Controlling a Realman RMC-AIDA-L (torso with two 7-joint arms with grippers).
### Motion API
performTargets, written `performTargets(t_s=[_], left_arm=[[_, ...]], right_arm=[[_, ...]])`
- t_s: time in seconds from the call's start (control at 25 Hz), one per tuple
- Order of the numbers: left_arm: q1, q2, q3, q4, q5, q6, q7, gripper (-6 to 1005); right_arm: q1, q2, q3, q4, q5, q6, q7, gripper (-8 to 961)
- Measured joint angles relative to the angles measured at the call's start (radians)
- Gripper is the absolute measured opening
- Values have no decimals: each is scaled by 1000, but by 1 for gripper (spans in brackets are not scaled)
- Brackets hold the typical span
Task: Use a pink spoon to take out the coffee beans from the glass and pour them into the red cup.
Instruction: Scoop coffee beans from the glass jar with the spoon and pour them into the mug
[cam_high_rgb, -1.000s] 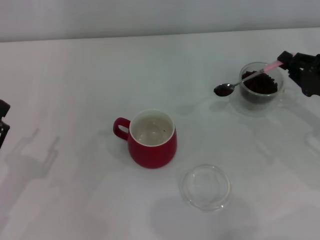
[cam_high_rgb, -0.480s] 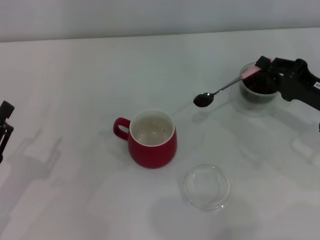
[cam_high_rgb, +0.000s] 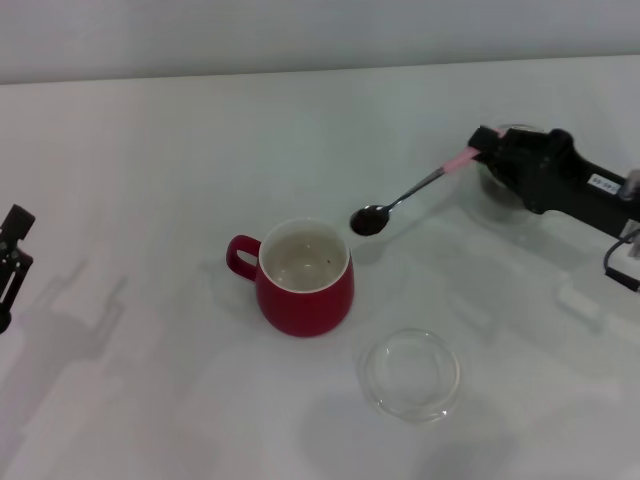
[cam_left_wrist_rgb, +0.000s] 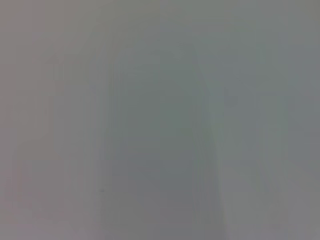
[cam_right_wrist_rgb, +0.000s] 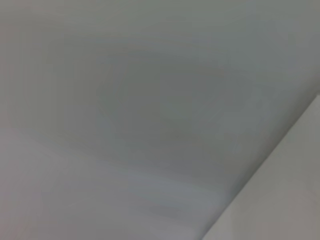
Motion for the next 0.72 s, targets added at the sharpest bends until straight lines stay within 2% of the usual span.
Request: performTargets(t_s=[0.4, 0.72], left_arm=[[28, 0, -7, 8, -5, 37, 0, 519], [53, 1, -9, 8, -7, 40, 0, 519]], right_arm=[[49, 2, -8, 67, 0, 0, -34, 145], [115, 9, -33, 108, -11, -30, -65, 145]])
